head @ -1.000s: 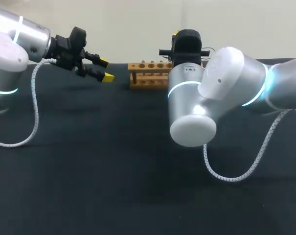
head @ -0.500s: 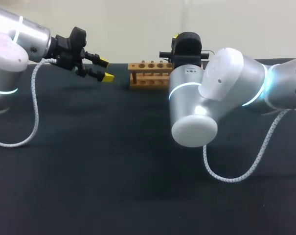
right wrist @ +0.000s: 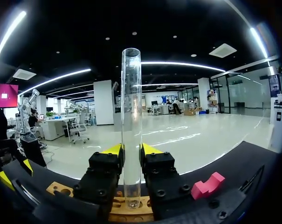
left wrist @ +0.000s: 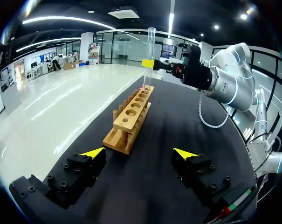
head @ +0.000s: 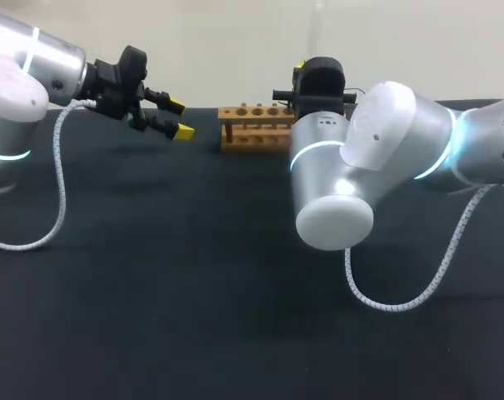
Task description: Grasp the test tube, adjust it, and insert it.
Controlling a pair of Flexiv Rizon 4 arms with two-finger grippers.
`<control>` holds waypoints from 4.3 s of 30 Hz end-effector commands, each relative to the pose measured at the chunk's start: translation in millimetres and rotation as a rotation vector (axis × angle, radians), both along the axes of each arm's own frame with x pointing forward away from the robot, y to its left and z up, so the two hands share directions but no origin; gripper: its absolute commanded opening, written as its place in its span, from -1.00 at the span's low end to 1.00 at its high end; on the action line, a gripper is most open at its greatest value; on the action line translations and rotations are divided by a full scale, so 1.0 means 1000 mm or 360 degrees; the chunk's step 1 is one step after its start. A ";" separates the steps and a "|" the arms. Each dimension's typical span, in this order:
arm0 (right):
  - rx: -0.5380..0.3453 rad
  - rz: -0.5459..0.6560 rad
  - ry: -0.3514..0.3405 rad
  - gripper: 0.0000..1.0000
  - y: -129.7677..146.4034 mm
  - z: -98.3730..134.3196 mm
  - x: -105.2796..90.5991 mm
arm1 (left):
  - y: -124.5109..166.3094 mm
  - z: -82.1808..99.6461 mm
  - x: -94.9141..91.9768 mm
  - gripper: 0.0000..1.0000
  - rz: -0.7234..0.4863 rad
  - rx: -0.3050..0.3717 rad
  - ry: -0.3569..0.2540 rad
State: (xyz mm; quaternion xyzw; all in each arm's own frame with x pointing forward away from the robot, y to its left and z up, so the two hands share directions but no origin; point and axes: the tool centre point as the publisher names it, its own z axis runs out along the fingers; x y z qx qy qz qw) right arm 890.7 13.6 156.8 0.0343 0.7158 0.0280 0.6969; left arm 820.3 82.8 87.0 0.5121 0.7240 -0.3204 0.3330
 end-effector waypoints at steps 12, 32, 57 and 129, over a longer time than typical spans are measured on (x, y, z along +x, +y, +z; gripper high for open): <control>0.0018 0.0023 0.0013 -1.00 0.000 -0.009 0.007 | 0.000 -0.001 0.000 1.00 0.0000 -0.0004 -0.0007; 0.0058 0.0026 0.0088 -1.00 -0.002 -0.035 0.012 | 0.000 -0.001 0.000 1.00 0.0000 -0.0004 -0.0007; 0.0121 0.0051 0.0172 -1.00 0.007 -0.056 0.004 | 0.000 -0.001 0.000 1.00 0.0000 -0.0004 -0.0007; 0.0123 -0.0051 0.0105 -0.28 0.010 -0.037 -0.020 | 0.000 -0.001 0.000 1.00 0.0000 -0.0004 -0.0007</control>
